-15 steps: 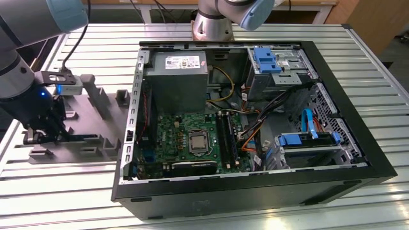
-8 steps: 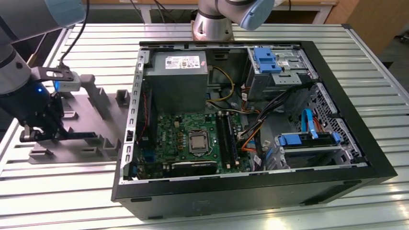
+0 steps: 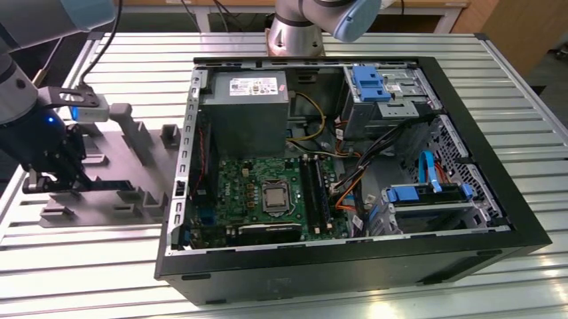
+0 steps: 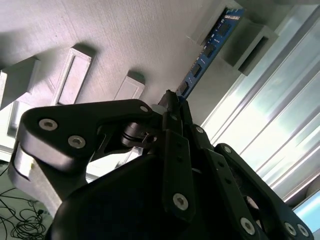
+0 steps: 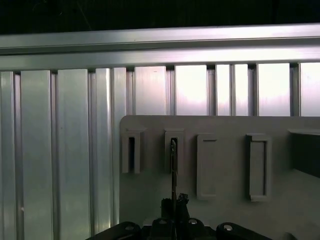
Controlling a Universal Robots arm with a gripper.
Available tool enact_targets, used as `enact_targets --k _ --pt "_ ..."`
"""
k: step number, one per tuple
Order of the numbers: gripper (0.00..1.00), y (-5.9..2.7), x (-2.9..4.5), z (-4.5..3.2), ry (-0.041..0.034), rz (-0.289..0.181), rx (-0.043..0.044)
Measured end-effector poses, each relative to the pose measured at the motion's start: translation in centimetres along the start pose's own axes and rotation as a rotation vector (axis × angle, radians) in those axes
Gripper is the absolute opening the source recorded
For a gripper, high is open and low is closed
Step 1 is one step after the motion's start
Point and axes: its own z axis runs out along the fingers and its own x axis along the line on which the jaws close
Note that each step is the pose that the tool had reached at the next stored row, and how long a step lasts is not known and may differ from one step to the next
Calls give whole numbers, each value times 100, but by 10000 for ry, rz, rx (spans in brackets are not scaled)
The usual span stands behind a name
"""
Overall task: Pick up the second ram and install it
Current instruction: 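Pick up the second ram and move it above second insertion slot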
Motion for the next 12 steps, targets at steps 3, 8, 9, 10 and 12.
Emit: enact_targets --k 3,8,9,10,12 --pt "14 0 0 0 -5 -1 2" --pt "14 0 0 -2 -28 0 -2" --pt "14 0 0 -2 -32 0 -1" --pt "14 0 0 -2 -35 0 -2" --pt "14 0 0 -3 -37 0 0"
